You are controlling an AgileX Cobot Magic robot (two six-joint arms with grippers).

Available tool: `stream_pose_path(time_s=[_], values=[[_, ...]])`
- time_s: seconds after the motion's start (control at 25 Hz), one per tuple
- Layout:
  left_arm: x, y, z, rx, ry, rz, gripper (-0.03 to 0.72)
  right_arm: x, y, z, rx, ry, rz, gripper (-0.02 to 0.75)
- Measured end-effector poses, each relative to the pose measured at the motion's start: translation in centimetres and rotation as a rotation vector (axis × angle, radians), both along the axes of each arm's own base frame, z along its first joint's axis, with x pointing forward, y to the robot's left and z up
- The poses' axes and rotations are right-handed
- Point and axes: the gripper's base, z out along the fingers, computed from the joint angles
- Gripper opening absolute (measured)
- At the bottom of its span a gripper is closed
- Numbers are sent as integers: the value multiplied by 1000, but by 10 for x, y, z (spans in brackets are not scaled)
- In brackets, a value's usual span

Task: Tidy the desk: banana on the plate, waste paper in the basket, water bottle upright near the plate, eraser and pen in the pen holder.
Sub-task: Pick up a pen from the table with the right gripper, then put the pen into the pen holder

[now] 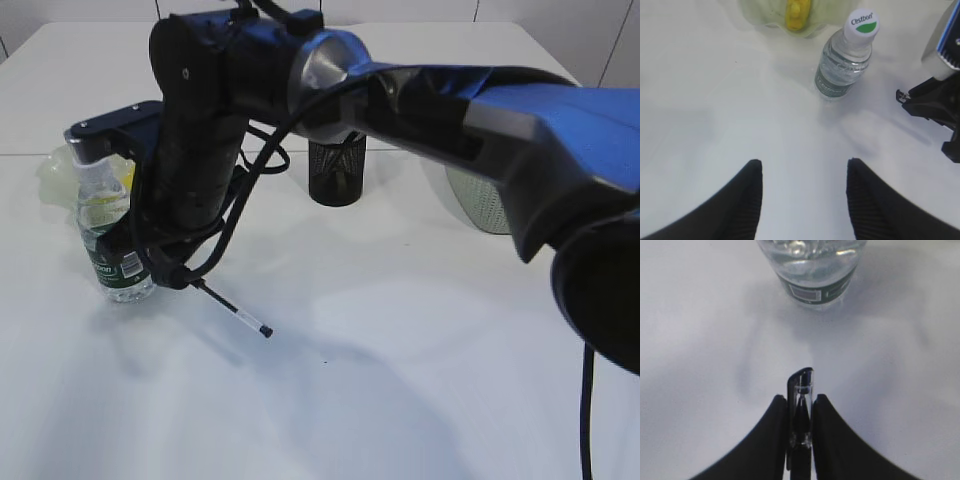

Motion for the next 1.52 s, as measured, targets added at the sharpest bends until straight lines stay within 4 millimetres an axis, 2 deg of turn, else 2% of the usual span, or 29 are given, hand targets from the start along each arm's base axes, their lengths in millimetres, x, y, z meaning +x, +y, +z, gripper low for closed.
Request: stream_pose_path(time_s=[0.28, 0.92, 1.32, 1.52], values=[[0, 0, 0, 1, 0, 0, 382, -9, -9, 53, 63, -85, 30, 112], [2, 0, 1, -1, -25, 2, 382, -19, -31, 115, 123, -193, 32, 111], [2, 0, 1, -1, -25, 2, 382, -9, -67, 165, 223, -318, -49, 111], [2, 0, 1, -1, -27, 2, 382, -3, -85, 180, 251, -363, -92, 111]])
